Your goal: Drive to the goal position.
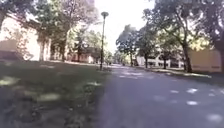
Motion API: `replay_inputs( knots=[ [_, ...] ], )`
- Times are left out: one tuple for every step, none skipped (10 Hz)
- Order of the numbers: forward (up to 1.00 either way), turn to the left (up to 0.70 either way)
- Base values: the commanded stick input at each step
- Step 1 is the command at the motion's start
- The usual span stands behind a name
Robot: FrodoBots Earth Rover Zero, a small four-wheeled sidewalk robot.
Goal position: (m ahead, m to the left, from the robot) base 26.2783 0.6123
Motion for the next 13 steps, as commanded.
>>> replay_inputs(
  knots=[
    [0.70,-0.14],
    [0.70,-0.14],
    [0.70,-0.14],
    [0.70,-0.14],
    [0.70,-0.14],
    [0.70,-0.14],
    [0.70,-0.14],
    [0.70,-0.14],
    [0.70,-0.14],
    [0.70,-0.14],
    [0.70,-0.14],
    [0.70,-0.14],
    [0.70,-0.14]
  ],
)
